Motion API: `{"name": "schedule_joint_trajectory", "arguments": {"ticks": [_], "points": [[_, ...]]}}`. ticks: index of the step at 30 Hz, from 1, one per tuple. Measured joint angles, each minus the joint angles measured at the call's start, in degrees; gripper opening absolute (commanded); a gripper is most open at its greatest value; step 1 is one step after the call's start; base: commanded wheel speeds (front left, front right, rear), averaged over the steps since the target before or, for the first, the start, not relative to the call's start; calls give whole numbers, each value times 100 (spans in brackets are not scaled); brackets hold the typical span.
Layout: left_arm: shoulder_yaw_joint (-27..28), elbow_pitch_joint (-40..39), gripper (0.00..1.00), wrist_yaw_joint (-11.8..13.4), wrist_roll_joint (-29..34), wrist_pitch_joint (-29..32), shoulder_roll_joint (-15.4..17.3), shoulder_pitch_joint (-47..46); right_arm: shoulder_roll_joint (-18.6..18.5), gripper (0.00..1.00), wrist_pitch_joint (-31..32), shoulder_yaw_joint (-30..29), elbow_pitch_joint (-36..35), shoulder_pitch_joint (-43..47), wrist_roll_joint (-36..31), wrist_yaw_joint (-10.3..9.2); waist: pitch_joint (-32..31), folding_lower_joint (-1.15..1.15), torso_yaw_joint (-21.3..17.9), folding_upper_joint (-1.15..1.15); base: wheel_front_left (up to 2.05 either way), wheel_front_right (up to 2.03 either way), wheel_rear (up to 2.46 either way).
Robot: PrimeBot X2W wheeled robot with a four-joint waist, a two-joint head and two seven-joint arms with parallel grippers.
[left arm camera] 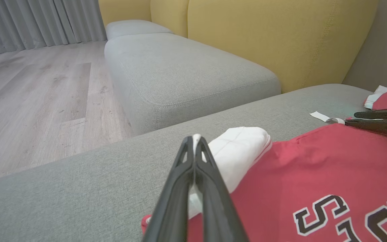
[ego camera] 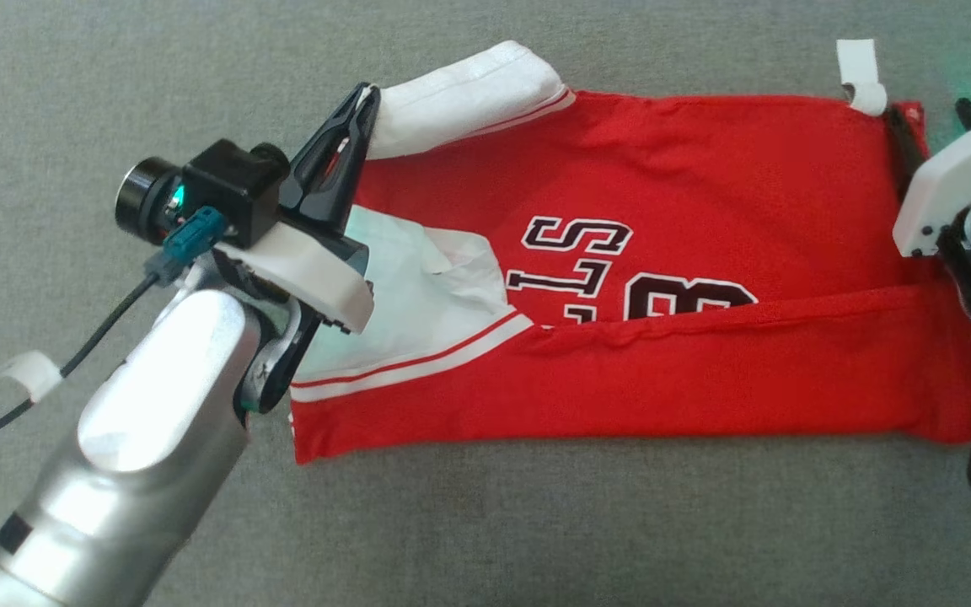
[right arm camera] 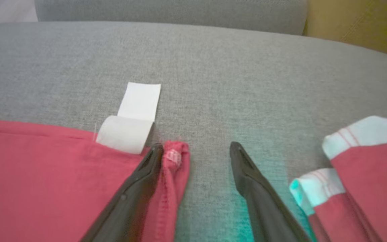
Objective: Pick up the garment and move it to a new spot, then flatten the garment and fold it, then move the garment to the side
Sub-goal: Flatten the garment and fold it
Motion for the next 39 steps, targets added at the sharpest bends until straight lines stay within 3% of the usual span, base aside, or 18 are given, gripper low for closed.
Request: {"name": "schedule_joint_trajectory", "arguments": {"ticks": [3,5,6,10,18,29,39], "points": [[-9,3,0,0,0,1,-12,-24,-64,99,11,238,256,-202,7,0,70,0,41,0,0,0,0],[-10,30,0,0,0,2,-11,-48,-121,24,108,404,421,-377,57,0,87,0,42,0,0,0,0],[-11,45,0,-1,0,20,-12,-76,-140,0,111,505,475,-436,92,0,88,0,36,0,0,0,0],[5,186,0,0,-1,42,-4,-202,-144,0,-21,818,580,-525,388,0,68,0,-29,0,0,0,0],[199,560,0,3,-9,-16,105,-505,-252,0,-900,1068,494,-835,1074,0,-81,-1,-272,0,0,0,0],[257,1401,0,-2,326,-266,154,-1587,-322,0,-1764,1241,275,-1418,1690,0,-30,-1,-428,0,0,0,0],[12,2417,0,-203,578,-832,-133,-2030,-311,0,-1926,1524,751,-1574,1984,0,-55,0,-361,0,0,0,0]]}}
